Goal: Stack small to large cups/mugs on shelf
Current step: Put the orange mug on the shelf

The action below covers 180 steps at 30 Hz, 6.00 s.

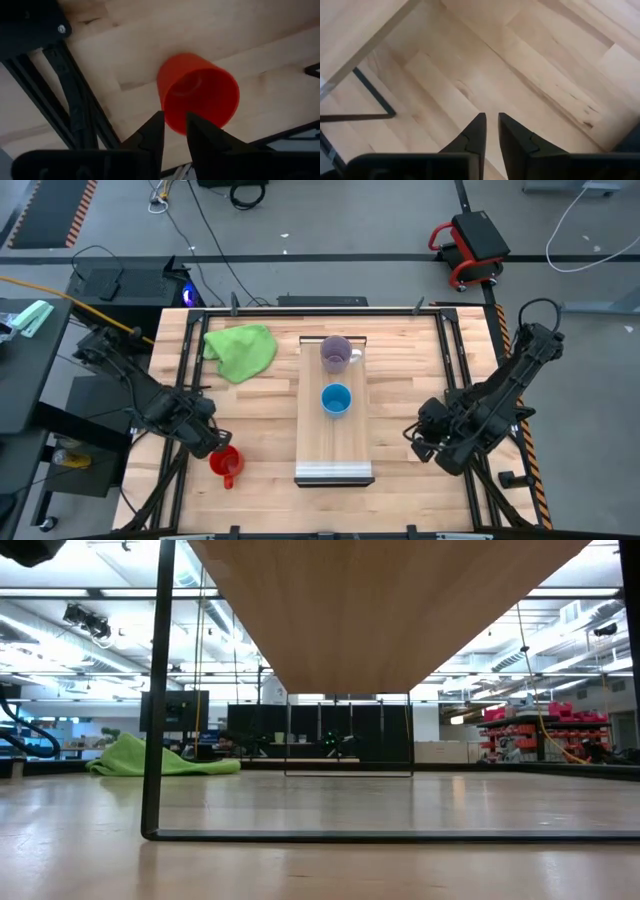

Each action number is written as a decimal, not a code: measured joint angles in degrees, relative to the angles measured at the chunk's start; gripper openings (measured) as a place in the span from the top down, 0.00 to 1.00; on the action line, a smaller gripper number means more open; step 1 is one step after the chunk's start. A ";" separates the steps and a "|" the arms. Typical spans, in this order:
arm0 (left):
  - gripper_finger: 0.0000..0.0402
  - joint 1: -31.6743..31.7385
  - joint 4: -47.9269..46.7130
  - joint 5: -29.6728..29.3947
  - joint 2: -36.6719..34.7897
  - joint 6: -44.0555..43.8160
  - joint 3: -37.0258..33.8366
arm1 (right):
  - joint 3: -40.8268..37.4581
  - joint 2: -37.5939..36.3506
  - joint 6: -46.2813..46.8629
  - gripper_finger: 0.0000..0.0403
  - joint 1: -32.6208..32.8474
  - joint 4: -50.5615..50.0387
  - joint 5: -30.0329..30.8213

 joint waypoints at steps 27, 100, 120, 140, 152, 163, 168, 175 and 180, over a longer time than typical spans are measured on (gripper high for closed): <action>0.73 -12.03 5.49 12.46 6.62 -18.40 0.00 | 0.00 -0.02 4.68 0.84 6.78 -0.73 0.71; 0.90 -18.15 18.97 -25.41 26.55 -18.49 4.87 | 0.00 -0.04 3.07 0.85 10.15 0.60 5.43; 0.96 -24.11 23.04 -26.81 29.21 -18.90 4.90 | 0.00 -0.04 4.65 0.85 10.82 1.60 4.99; 0.97 -18.31 -2.29 -22.27 29.21 -20.13 21.74 | 0.00 -0.04 3.02 0.85 10.80 3.21 6.70; 0.90 -3.40 -1.41 -8.64 29.16 -1.39 29.09 | 0.00 -0.04 2.63 0.85 10.78 3.23 6.70; 0.81 2.71 0.21 0.13 29.19 7.99 22.17 | -0.02 -0.04 2.47 0.85 10.87 5.24 6.67; 0.76 3.01 2.81 0.48 29.19 7.90 20.11 | 0.00 -0.04 2.47 0.85 10.94 5.22 6.67; 0.74 3.01 6.15 2.76 29.21 7.04 15.46 | -0.01 -0.04 2.45 0.85 10.93 5.24 6.67; 0.75 3.01 7.65 2.76 29.21 6.82 13.31 | 0.00 -0.04 2.47 0.85 10.93 5.28 6.67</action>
